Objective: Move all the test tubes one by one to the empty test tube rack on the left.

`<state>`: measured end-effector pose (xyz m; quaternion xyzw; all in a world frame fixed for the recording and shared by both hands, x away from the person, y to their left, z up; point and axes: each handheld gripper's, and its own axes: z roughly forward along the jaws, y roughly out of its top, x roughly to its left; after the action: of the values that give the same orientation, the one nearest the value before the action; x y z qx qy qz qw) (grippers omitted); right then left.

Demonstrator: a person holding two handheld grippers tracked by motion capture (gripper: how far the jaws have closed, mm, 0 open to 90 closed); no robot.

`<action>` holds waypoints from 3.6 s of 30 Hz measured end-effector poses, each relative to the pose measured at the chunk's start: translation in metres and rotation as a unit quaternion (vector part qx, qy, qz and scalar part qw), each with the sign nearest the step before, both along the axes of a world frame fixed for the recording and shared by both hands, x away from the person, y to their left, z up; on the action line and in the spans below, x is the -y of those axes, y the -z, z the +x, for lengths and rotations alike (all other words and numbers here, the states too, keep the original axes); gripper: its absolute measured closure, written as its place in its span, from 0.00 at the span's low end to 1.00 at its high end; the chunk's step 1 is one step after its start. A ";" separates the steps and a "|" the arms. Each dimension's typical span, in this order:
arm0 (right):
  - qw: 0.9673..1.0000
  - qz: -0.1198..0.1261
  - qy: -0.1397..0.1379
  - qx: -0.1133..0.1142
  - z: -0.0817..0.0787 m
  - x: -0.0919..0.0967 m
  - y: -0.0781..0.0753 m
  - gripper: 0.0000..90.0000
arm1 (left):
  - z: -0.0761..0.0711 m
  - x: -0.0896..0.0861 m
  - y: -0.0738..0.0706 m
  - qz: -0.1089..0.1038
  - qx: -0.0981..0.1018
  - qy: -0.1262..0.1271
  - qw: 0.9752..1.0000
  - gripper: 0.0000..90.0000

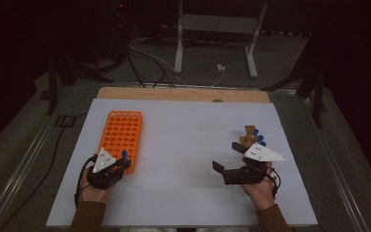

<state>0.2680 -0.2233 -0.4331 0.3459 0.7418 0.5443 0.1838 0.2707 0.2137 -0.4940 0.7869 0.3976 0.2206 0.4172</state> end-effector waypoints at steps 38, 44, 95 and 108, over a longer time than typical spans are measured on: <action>0.994 -0.019 0.104 0.021 0.008 0.085 -0.029 0.07 | -0.023 -0.039 -0.024 -0.122 0.049 -0.079 0.988 0.01; 0.992 -0.033 0.125 -0.006 0.005 0.105 -0.005 0.12 | -0.022 -0.039 -0.022 -0.117 0.047 -0.085 0.988 0.01; 0.990 -0.088 0.110 -0.001 -0.004 0.107 -0.018 0.86 | -0.021 -0.035 -0.023 -0.100 0.044 -0.086 0.990 0.01; 0.991 -0.085 0.099 0.028 -0.009 0.101 -0.047 0.86 | -0.024 -0.032 -0.034 -0.104 0.052 -0.083 0.990 0.01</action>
<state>0.2594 -0.3246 -0.3864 0.3851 0.7420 0.4683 0.2860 0.2471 0.2453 -0.4603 0.6912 0.4597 0.2529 0.4969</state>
